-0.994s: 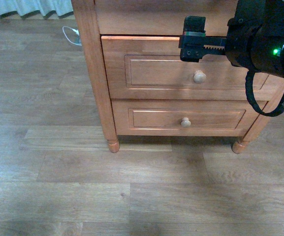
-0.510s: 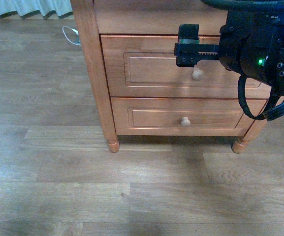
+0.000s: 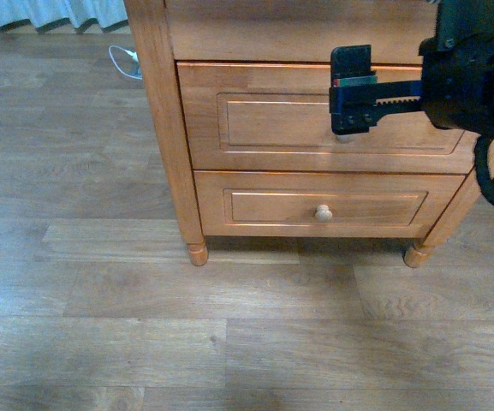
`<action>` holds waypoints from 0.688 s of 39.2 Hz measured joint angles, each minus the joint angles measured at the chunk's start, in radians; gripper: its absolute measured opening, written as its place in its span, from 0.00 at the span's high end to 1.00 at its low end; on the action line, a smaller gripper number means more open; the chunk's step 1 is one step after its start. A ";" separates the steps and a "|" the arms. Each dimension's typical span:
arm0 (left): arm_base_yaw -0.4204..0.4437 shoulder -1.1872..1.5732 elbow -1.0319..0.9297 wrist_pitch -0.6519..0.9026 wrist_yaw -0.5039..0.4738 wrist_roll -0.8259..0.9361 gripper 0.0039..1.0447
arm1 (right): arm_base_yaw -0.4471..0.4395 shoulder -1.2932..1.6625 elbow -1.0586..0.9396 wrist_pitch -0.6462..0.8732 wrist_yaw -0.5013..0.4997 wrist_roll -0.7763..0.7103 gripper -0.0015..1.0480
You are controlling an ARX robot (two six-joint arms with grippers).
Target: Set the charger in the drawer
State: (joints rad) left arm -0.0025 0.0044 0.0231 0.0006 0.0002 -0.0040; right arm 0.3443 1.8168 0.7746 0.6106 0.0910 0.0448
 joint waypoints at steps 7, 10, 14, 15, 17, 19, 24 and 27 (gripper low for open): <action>0.000 0.000 0.000 0.000 0.000 0.000 0.06 | -0.032 -0.293 -0.167 -0.134 -0.053 -0.002 0.09; 0.000 0.000 0.000 0.000 0.000 0.000 0.06 | -0.048 -0.415 -0.224 -0.195 -0.067 0.009 0.09; 0.000 0.000 0.000 0.000 0.000 0.000 0.06 | -0.079 -0.687 -0.350 -0.319 -0.113 0.045 0.09; 0.000 0.000 0.000 0.000 0.000 0.000 0.06 | -0.093 -0.764 -0.381 -0.349 -0.132 0.065 0.09; 0.000 0.000 0.000 0.000 0.000 0.000 0.06 | -0.116 -0.877 -0.423 -0.399 -0.130 0.076 0.09; 0.000 0.000 0.000 0.000 0.000 0.000 0.06 | -0.130 -0.975 -0.459 -0.416 -0.117 0.076 0.09; 0.000 0.000 0.000 0.000 0.000 0.000 0.06 | -0.134 -1.010 -0.461 -0.416 -0.117 0.077 0.09; 0.000 0.000 0.000 0.000 0.000 0.000 0.06 | -0.117 -0.991 -0.510 -0.273 -0.002 0.042 0.15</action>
State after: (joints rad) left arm -0.0025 0.0044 0.0231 0.0006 0.0002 -0.0040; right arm 0.2276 0.8261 0.2649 0.3378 0.0887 0.0872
